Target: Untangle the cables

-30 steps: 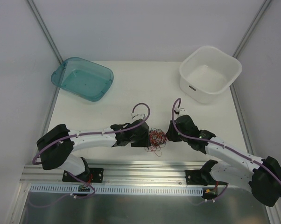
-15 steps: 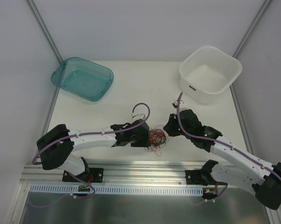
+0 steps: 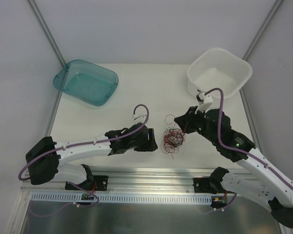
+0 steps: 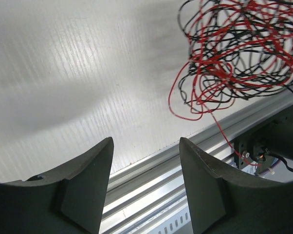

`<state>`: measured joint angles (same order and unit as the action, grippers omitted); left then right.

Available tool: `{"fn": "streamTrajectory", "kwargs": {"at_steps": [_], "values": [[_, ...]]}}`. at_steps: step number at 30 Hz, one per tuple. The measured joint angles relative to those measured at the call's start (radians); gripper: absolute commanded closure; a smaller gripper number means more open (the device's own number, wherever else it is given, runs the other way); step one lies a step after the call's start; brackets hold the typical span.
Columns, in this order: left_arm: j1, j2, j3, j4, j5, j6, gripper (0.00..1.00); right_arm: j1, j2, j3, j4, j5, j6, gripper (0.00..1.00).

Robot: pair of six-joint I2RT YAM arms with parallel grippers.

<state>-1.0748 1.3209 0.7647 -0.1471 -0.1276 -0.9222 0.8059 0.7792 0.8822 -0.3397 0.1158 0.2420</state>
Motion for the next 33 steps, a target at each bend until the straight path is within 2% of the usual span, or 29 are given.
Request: {"fn": "streamTrajectory", "kwargs": {"at_steps": [8,14,21,22,24,25,28,33], "values": [[0.000,-0.054,-0.032,0.046,-0.013,0.028,0.41,0.000,0.027,0.095,-0.010,-0.007,-0.006,0.99],[0.000,-0.094,-0.086,0.063,-0.018,0.029,0.42,0.003,0.068,-0.050,0.001,0.000,0.046,0.92],[0.000,-0.148,-0.131,0.063,-0.037,0.013,0.42,0.014,0.120,-0.213,-0.081,0.006,0.119,0.64],[0.000,-0.148,-0.134,0.063,-0.037,0.006,0.43,0.014,0.114,-0.222,-0.098,0.011,0.127,0.56],[0.000,-0.145,-0.138,0.061,-0.035,-0.015,0.44,0.014,0.093,-0.229,-0.127,0.022,0.142,0.47],[0.000,-0.141,-0.138,0.061,-0.031,-0.029,0.44,0.015,0.076,-0.230,-0.138,0.029,0.146,0.38],[0.000,-0.104,-0.133,0.063,-0.016,-0.068,0.46,0.015,0.011,-0.232,-0.156,0.045,0.156,0.27],[-0.014,0.014,-0.076,0.056,-0.012,-0.086,0.53,0.015,-0.052,-0.232,-0.158,0.071,0.157,0.21]]}}
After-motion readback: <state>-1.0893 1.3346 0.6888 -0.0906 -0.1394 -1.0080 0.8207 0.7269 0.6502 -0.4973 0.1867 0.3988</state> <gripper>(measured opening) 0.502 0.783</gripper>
